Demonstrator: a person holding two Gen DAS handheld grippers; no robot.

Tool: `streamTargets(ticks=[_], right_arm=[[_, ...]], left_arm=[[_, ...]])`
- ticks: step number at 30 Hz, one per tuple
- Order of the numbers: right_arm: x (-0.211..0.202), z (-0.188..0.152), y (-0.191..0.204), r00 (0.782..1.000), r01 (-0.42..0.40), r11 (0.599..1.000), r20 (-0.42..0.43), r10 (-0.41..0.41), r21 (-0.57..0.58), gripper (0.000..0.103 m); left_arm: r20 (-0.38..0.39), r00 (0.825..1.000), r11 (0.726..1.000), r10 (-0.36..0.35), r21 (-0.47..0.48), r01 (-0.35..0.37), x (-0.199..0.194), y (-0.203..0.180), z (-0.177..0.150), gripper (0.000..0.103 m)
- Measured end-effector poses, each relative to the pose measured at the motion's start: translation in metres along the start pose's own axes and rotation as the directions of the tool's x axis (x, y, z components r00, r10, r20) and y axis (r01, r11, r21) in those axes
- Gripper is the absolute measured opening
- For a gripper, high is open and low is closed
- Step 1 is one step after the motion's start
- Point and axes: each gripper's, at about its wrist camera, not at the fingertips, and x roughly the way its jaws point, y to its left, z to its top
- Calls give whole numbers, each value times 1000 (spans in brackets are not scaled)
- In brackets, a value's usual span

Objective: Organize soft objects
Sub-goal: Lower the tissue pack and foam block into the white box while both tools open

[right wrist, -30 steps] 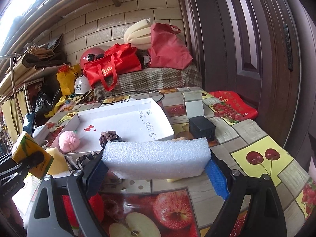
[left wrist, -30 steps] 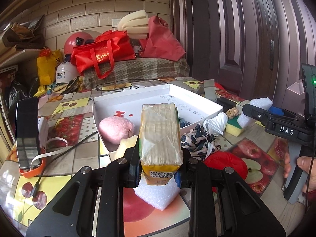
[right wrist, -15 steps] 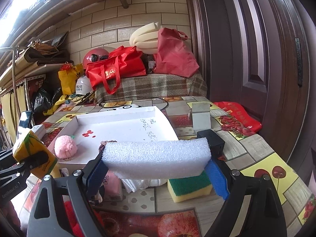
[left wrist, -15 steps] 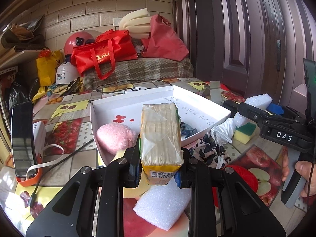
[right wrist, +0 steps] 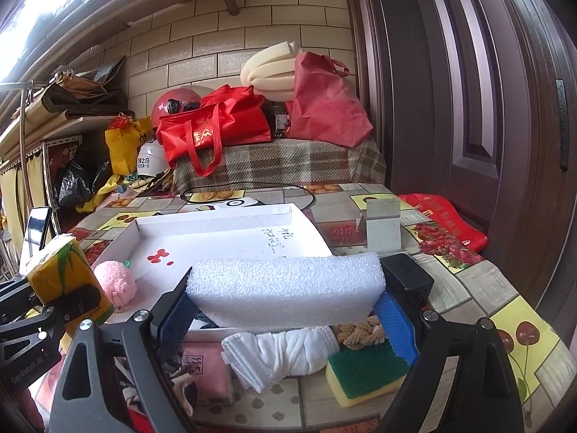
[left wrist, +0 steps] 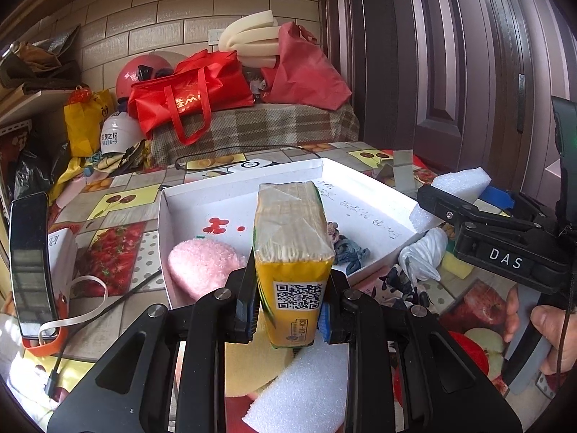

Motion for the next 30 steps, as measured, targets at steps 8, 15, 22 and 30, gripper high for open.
streamTargets(ticks=[8, 15, 22, 30], right_arm=[[15, 6, 6, 1000, 3, 1000, -9, -3, 6, 90], [40, 13, 13, 999, 11, 1000, -36, -10, 21, 90], [68, 17, 9, 995, 30, 995, -98, -21, 92, 90], [88, 19, 8, 987, 62, 989, -153, -41, 135, 90]], left_arm=[[4, 1000, 1000, 26, -13, -26, 18, 5, 10, 24], [0, 996, 995, 93, -35, -93, 46, 16, 23, 25], [-38, 994, 992, 98, -77, -101, 67, 29, 29, 25], [-81, 990, 991, 115, -60, -120, 85, 25, 34, 25]])
